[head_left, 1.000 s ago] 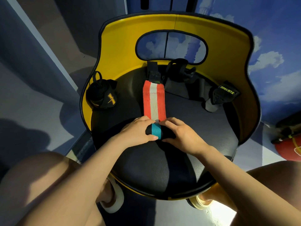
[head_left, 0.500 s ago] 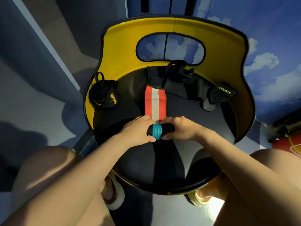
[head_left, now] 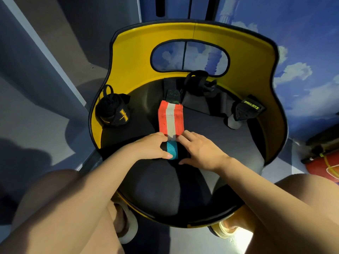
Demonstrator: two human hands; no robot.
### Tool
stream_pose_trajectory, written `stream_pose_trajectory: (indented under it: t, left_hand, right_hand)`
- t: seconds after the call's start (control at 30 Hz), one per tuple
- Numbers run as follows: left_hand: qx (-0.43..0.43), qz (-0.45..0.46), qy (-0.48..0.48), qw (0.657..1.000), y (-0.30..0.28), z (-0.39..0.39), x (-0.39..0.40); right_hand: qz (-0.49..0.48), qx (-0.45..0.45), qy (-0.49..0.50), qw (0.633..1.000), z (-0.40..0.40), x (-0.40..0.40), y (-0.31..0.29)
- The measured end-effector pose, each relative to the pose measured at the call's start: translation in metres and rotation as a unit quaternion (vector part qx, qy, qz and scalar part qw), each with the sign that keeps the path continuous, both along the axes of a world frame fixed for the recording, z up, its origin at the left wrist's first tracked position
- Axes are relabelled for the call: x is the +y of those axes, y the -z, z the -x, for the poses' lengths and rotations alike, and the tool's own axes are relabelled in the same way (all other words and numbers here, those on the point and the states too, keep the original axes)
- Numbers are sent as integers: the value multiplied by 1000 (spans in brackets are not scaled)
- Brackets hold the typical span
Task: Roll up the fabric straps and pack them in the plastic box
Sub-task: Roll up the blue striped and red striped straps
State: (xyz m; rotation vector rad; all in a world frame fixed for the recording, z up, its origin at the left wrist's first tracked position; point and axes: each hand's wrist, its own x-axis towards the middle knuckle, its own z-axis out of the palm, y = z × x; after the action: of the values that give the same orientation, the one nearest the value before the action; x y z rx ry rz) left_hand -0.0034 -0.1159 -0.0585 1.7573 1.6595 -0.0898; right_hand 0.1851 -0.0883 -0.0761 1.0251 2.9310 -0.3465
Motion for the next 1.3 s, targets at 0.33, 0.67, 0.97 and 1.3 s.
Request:
stream_pose_trajectory:
  t: [0.33,0.67,0.97,1.3]
  left_hand:
    - [100,-179,59,977,4,-10,-6]
    - [98,-179,30,979,23,-11,2]
    - [65,-106,62,990,17,1,10]
    - [123,-265,112,950,15,-9,-9]
  right_hand:
    - [192,100,78,973,-2,24,-5]
    - [229,113,127,958,1,33,4]
    - [81,125,31,988,-9,22,12]
    - [212,98,82,969,-11,28,-4]
